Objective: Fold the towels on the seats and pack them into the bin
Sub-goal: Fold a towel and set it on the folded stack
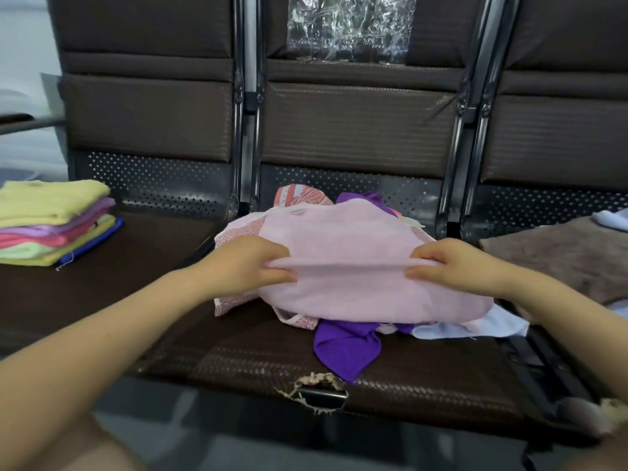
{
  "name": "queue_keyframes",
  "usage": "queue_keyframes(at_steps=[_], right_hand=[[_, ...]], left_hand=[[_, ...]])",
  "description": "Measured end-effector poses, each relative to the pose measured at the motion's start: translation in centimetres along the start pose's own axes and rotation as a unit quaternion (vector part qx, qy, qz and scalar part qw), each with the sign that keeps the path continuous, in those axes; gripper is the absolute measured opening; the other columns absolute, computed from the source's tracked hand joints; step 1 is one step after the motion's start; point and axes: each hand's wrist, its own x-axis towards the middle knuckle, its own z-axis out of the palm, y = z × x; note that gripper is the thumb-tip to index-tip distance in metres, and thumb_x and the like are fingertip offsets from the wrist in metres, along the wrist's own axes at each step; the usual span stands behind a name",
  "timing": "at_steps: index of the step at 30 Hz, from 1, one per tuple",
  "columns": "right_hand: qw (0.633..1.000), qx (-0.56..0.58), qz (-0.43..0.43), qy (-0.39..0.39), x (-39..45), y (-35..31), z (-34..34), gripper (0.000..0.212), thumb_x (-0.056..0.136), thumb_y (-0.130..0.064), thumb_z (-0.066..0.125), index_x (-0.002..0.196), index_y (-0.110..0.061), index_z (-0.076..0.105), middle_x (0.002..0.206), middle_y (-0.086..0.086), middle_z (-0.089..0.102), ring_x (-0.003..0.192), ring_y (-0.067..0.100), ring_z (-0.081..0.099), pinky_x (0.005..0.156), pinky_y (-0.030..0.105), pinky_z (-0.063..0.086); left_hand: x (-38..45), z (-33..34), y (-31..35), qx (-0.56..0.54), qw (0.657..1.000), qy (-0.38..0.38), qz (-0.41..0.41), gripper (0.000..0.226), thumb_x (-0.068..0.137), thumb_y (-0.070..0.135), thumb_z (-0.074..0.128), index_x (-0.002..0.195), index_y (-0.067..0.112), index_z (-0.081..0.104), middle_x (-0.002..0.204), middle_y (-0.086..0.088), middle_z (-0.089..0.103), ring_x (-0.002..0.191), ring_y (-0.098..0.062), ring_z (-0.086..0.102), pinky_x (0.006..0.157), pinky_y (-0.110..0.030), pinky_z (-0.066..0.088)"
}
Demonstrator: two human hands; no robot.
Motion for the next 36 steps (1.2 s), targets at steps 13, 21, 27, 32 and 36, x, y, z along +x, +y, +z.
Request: queue_keyframes(at_steps=[13,21,27,32,36], right_hand=[[0.96,0.266,0.084,0.019,-5.0,-0.8,2.1,0.024,0.101,-0.026,0.044,0.087,-0.018,0.062,0.088,-0.009,0.064,0.087,0.009,0.055,0.083,0.016,0.044],[0.944,0.287,0.085,-0.141,-7.4,-2.2,4.4,0.048,0.09,-0.048,0.058,0.097,-0.001,0.065,0.091,-0.002,0.064,0.087,0.011,0.056,0.086,0.029,0.044],[0.971,0.183,0.037,-0.152,-6.2,-2.4,3.0,0.043,0.092,-0.047,0.055,0.085,-0.005,0.061,0.078,-0.008,0.055,0.075,0.005,0.05,0.075,0.025,0.042],[0.987,0.131,0.078,-0.056,-2.9,-0.9,-0.6,0.025,0.095,-0.029,0.058,0.071,-0.022,0.064,0.07,-0.014,0.06,0.067,-0.004,0.055,0.067,0.013,0.044],[0.99,0.087,0.092,0.067,0.7,1.1,-2.2,0.017,0.093,-0.028,0.06,0.077,-0.026,0.067,0.08,-0.007,0.065,0.074,0.007,0.058,0.07,0.026,0.046]], left_hand=[[-4.1,0.7,-0.3,-0.39,0.901,0.08,-0.174,0.073,0.063,0.071,0.06,0.103,0.011,0.071,0.104,-0.009,0.073,0.098,-0.024,0.066,0.097,-0.054,0.047],[-8.3,2.1,0.9,-0.417,0.893,-0.019,-0.168,0.091,0.049,0.085,0.065,0.102,0.011,0.073,0.11,-0.005,0.071,0.107,-0.02,0.064,0.103,-0.045,0.044],[-8.1,1.1,1.2,-0.359,0.914,-0.014,-0.188,0.045,0.085,0.053,0.06,0.098,0.012,0.074,0.105,-0.003,0.073,0.104,-0.02,0.065,0.1,-0.044,0.045],[-4.1,-0.4,0.2,-0.315,0.915,0.093,-0.235,0.044,0.078,0.055,0.06,0.098,0.018,0.074,0.099,0.002,0.072,0.096,-0.017,0.065,0.09,-0.04,0.051],[1.0,-0.9,-0.7,-0.284,0.911,0.173,-0.242,0.025,0.095,0.03,0.055,0.087,0.012,0.07,0.086,0.001,0.064,0.08,-0.014,0.055,0.065,-0.027,0.04]])
